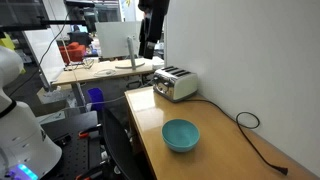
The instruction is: Put the blue pen inside the light blue bowl
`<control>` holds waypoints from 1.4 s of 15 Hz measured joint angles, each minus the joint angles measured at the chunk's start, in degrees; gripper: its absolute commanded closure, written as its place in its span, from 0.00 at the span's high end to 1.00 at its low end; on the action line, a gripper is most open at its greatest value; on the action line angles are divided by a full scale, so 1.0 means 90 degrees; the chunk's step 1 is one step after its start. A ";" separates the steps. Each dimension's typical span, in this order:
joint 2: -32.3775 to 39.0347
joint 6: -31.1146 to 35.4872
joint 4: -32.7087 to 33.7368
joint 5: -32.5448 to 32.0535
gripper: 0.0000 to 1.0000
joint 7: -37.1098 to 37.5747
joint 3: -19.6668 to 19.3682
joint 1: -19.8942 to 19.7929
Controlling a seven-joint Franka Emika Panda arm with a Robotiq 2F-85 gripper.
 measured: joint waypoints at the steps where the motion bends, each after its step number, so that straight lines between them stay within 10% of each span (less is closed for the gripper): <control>1: 0.0000 0.0000 0.0000 0.0000 1.00 0.0000 0.0000 0.0000; 12: 0.0197 0.0117 0.0072 0.0004 1.00 0.0023 0.0068 0.0167; 21: 0.2751 0.1764 0.1277 -0.0040 1.00 0.0922 0.0660 0.0948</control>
